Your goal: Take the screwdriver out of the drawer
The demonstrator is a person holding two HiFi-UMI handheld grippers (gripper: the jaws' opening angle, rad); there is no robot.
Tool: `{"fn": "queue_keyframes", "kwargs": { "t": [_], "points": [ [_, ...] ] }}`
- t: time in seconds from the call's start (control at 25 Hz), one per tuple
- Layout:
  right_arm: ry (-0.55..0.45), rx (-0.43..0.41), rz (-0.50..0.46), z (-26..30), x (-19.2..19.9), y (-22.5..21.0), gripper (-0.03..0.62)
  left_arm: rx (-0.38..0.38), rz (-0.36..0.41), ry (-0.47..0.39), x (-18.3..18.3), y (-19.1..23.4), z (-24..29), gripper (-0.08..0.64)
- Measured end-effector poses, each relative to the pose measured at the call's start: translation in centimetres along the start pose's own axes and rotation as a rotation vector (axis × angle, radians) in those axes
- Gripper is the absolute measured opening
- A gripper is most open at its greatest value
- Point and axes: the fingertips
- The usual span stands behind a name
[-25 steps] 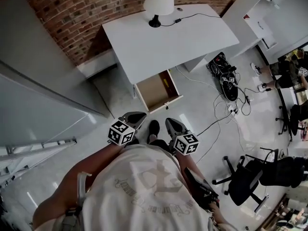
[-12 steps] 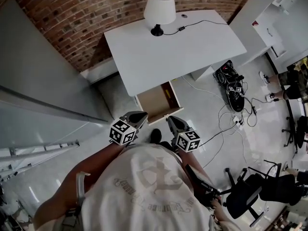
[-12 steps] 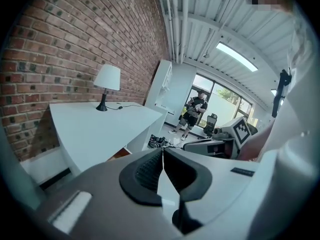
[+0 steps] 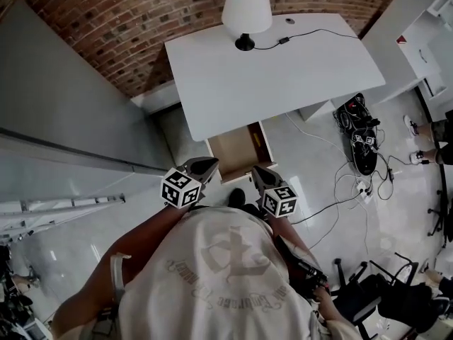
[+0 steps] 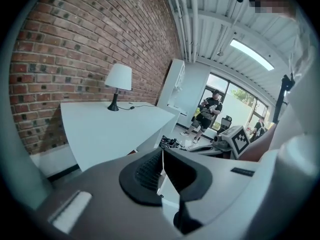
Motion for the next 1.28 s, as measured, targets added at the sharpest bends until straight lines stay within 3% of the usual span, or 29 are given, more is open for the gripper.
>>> {"fn": "queue_keyframes", "kwargs": {
  "t": [0.24, 0.56, 1.0, 1.28],
  "points": [
    [0.063, -0.074, -0.042, 2.1, 0.6, -1.3, 0.008, -0.073, -0.068, -0.018, -0.2, 0.7, 0.1, 0.012],
    [0.161, -0.069, -0.07, 4.5, 1.2, -3.2, 0.008, -0.141, -0.148, -0.024, 1.1, 1.7, -0.4, 0.012],
    [0.241, -0.061, -0.154, 8.3, 1.9, -2.8, 0.008, -0.165, -0.25, -0.029, 6.2, 3.3, -0.7, 0.012],
    [0.304, -0.012, -0.177, 9.9, 3.2, -4.2, 0.008, -0.125, -0.265, -0.031, 7.6, 3.2, 1.8, 0.012]
  ]
}}
Point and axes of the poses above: the fingertips, and each gripper's own axes: z forward along the fingers, y to its left, x out of its underside, and after that the axes turned 15 degrees about y, right-handed
